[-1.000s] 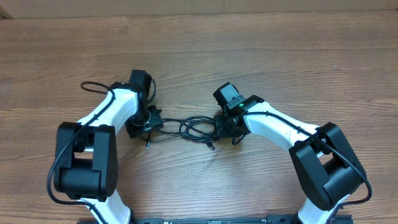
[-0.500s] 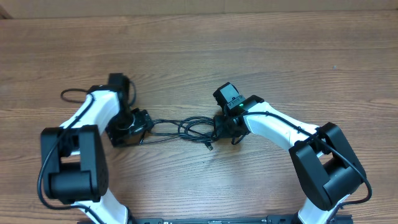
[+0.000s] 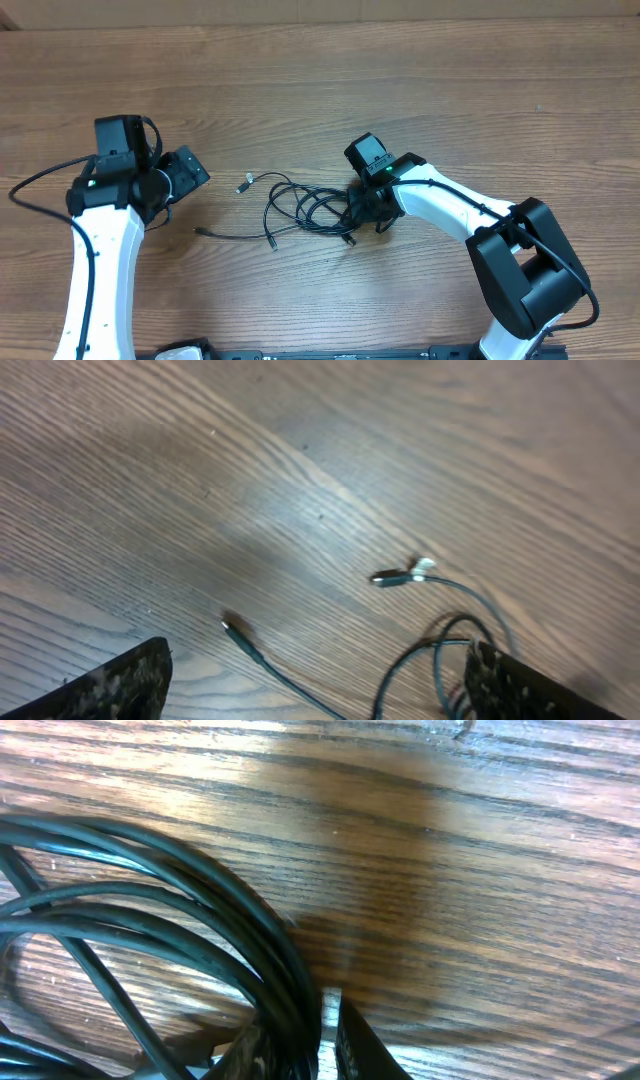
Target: Untangle cables
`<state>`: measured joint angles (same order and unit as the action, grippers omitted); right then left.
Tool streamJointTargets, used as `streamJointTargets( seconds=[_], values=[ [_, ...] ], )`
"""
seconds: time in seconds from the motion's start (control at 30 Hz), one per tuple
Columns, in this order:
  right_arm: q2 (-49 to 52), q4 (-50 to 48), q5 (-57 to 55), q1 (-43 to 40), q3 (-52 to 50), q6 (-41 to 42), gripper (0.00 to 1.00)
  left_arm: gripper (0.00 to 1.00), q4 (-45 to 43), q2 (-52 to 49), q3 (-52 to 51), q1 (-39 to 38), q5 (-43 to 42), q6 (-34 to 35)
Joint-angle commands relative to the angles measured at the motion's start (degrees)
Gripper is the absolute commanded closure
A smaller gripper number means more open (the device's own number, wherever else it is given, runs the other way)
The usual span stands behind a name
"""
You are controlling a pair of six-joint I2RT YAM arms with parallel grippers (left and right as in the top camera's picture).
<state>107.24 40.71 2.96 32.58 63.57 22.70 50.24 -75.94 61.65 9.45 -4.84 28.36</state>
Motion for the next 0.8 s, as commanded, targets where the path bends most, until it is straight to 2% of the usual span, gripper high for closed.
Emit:
streamJointTargets(
  seconds=[0.0, 0.13, 0.23, 0.4, 0.53, 0.77],
  values=[
    [3.1, 0.9, -4.4, -0.8, -3.3, 0.0, 0.84, 0.07, 0.3, 0.0, 0.2, -0.9, -3.4, -2.4],
    [3.1, 0.7, -4.3, -0.8, -3.3, 0.0, 0.84, 0.07, 0.1, -2.8, 0.2, -3.3, -4.2, -6.7],
    [3.1, 0.7, -4.3, -0.8, -3.3, 0.0, 0.84, 0.14, -1.0, -5.9, 0.2, -6.0, -6.3, -10.7],
    [3.1, 0.7, -4.3, -0.8, -3.3, 0.0, 0.84, 0.5, -2.5, -13.0, 0.2, -11.3, -8.3, -12.1],
    [3.1, 0.7, -4.3, -0.8, -3.3, 0.0, 0.84, 0.5, -3.3, -19.3, 0.2, -14.4, -8.8, -12.1],
    [3.1, 0.7, -4.3, -0.8, -3.3, 0.0, 0.84, 0.46, -7.8, -26.4, 0.2, -17.0, -17.0, -13.8]
  ],
)
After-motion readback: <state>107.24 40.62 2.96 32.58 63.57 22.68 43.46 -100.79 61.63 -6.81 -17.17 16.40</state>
